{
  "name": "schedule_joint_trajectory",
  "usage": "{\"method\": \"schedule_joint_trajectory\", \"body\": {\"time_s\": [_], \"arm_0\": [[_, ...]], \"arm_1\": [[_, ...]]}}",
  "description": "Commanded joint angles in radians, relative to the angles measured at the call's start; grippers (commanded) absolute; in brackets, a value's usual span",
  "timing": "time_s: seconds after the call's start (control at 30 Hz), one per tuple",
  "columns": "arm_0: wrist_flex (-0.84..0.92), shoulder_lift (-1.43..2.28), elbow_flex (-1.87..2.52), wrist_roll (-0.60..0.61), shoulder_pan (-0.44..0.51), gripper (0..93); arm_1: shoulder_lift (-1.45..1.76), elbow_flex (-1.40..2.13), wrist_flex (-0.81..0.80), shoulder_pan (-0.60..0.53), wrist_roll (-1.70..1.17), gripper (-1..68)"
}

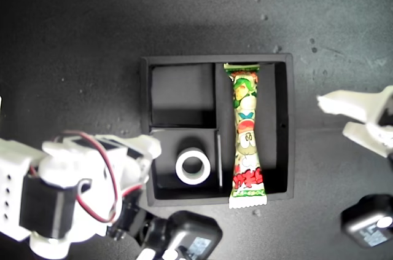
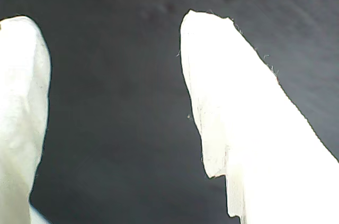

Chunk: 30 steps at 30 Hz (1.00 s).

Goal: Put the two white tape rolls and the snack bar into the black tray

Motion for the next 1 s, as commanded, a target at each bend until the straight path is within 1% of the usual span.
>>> {"method": "schedule_joint_trajectory", "body": {"time_s": [0.0,0.13,0.2,0.23,0.37,0.53,0.97], "arm_0": [[0.028,0.129,0.094,-0.158,0.037,11.8],[-0.071,0.207,0.262,-0.268,0.094,12.1],[-0.132,0.210,0.321,-0.304,0.126,12.2],[-0.161,0.206,0.347,-0.314,0.141,12.3],[-0.281,0.207,0.465,-0.371,0.184,12.7],[-0.488,0.201,0.600,-0.365,0.201,12.9],[-0.612,0.100,0.632,-0.411,0.225,15.1]], "arm_1": [[0.229,0.212,-0.025,-0.034,0.210,13.6],[0.508,0.630,-0.218,-0.091,0.357,7.3],[0.638,0.824,-0.308,-0.114,0.419,1.8],[0.695,0.913,-0.351,-0.124,0.439,0.0],[0.813,1.144,-0.480,-0.161,0.491,-0.1],[0.815,1.220,-0.551,-0.189,0.512,-0.1],[0.815,1.244,-0.568,-0.195,0.518,-0.1]]}}
